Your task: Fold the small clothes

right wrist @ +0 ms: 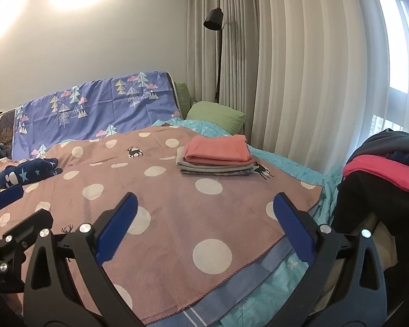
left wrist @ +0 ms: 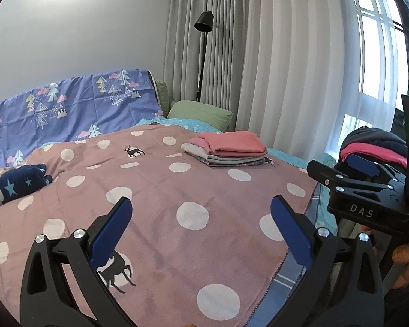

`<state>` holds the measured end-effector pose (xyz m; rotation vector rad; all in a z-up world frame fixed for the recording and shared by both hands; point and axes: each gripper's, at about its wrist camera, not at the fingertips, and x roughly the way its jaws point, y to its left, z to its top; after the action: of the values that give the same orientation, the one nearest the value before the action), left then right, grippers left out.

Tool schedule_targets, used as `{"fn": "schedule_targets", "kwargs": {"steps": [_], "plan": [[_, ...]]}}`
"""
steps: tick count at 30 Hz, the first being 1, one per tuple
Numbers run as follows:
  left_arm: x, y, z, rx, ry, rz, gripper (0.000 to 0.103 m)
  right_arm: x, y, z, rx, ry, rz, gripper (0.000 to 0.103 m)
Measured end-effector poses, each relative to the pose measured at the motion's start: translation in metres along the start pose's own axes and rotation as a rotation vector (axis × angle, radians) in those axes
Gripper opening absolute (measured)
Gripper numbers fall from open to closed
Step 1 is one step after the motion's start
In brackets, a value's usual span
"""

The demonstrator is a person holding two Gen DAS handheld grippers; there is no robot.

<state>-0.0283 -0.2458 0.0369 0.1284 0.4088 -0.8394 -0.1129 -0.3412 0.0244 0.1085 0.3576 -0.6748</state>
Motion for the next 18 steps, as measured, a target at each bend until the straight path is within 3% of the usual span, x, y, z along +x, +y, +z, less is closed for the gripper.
{"fn": "schedule_targets", "kwargs": {"steps": [18], "plan": [[-0.0036,-0.0077,-0.0101,0.053,-0.010,0.016,0.102,-0.0012,0.0021,-0.0040,-0.001,0.017,0.010,0.101]]}}
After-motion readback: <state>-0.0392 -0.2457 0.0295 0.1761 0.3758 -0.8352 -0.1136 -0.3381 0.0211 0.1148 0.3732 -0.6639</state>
